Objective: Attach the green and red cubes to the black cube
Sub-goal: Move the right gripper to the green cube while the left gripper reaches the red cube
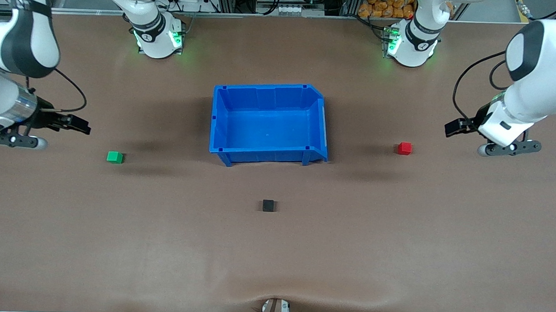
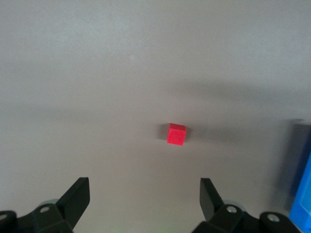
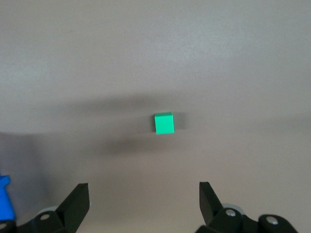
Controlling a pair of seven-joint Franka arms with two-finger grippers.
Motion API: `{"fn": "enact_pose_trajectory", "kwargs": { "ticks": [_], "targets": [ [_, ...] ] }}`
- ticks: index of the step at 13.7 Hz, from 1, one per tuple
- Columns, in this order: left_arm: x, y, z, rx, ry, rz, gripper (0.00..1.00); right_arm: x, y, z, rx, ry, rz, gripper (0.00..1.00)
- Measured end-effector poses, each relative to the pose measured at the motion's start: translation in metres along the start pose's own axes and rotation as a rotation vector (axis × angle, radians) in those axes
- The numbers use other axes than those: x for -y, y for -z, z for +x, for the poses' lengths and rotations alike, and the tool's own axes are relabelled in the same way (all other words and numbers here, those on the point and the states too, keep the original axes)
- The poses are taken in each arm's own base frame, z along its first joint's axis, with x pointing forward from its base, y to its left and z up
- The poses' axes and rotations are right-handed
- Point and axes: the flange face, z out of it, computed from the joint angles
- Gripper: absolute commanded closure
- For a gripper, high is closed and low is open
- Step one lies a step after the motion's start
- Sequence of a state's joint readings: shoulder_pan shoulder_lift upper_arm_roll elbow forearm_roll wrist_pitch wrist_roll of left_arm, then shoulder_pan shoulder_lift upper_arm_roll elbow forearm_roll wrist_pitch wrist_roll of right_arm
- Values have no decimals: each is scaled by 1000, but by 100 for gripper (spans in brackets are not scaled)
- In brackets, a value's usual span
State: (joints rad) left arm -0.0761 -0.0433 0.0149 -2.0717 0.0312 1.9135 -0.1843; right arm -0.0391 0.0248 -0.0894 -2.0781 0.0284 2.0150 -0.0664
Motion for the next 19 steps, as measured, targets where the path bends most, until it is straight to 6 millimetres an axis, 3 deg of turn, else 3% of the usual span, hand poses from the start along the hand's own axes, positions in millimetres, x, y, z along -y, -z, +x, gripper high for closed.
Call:
{"fn": "enact_pose_trajectory", "kwargs": {
  "ticks": [4,8,12,16,19],
  "targets": [
    [-6,-41,10,-16,0,-10,0,-3,-62,8,-21,41,-14,0],
    [-13,-86,3,-18,-13,-13,1,-5,-113,20,1,41,-23,0],
    [-37,-139,-1,-8,-55,-12,7,-11,-144,23,-4,33,-30,0],
    [-42,-183,0,44,-61,-5,18,-20,-183,23,-25,26,-39,0],
    [-46,-205,-2,80,-69,0,20,-20,-206,22,-12,29,-42,0]
  ]
}}
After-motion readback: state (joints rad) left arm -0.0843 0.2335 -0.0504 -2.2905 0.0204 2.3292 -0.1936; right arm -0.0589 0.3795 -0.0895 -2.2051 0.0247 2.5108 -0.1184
